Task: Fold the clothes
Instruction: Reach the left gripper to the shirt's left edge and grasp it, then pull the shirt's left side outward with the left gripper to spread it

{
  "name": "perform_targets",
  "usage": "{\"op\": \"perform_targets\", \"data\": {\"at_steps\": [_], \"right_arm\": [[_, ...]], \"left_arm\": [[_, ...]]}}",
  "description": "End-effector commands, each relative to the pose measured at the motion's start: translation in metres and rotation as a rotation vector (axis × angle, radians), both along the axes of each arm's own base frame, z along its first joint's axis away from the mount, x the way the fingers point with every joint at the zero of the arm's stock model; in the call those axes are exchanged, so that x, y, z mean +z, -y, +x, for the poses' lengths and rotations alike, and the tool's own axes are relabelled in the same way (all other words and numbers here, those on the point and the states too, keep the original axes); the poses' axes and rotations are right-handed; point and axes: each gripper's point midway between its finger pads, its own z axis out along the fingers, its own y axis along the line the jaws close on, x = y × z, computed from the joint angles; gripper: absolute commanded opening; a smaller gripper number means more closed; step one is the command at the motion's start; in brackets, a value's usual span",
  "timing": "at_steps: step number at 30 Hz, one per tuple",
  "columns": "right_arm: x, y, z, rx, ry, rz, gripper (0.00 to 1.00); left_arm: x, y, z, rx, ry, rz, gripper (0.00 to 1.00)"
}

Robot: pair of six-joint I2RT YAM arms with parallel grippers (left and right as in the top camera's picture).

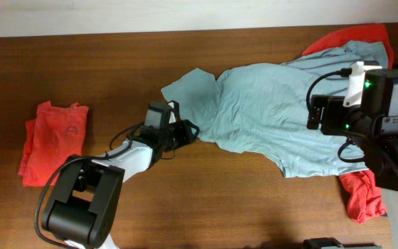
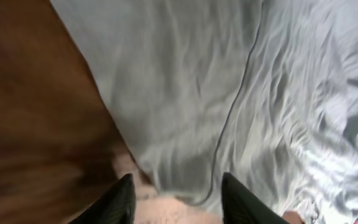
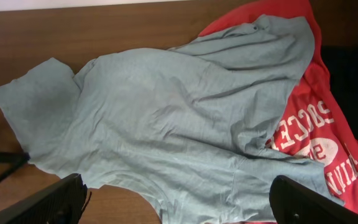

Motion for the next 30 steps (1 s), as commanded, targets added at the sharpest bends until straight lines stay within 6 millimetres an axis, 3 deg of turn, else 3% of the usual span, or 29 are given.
{"op": "perform_targets", "data": {"at_steps": [1,10,16,17,20,21,23,27,28,30], "right_arm": [[0.001,0.002,0.0,-0.008,0.002,0.004,0.99],[0.001,0.002,0.0,-0.008,0.002,0.004,0.99],[0.001,0.001,0.0,-0.007,0.003,0.005,0.99],[0.001,0.001,0.0,-0.007,0.003,0.005,0.99],[0.001,0.001,0.0,-0.007,0.003,0.005,0.99],[0.001,0.001,0.0,-0.007,0.003,0.005,0.99],[0.001,0.001,0.0,-0.007,0.003,0.005,0.99],[0.001,0.002,0.0,-0.008,0.003,0.004,0.99],[0.001,0.002,0.0,-0.008,0.003,0.004,0.99],[0.001,0.002,0.0,-0.008,0.003,0.004,0.99]], "left_arm": [[0.012,0.021,-0.014,-0.033,-0.005,0.0,0.52],[0.001,0.033,-0.018,0.036,0.043,0.132,0.53],[-0.015,0.042,-0.002,0.055,0.089,0.1,0.51],[-0.017,0.048,0.0,0.042,0.098,0.076,0.28],[-0.017,0.049,-0.001,0.037,0.097,0.071,0.06],[-0.017,0.049,-0.001,0.037,0.098,0.071,0.01],[-0.015,0.047,0.002,0.045,0.101,0.069,0.0],[0.011,0.025,0.026,0.062,0.201,0.094,0.0],[0.026,0.01,0.039,0.078,0.257,0.122,0.0],[0.065,-0.039,0.072,0.149,0.373,0.216,0.0]]}}
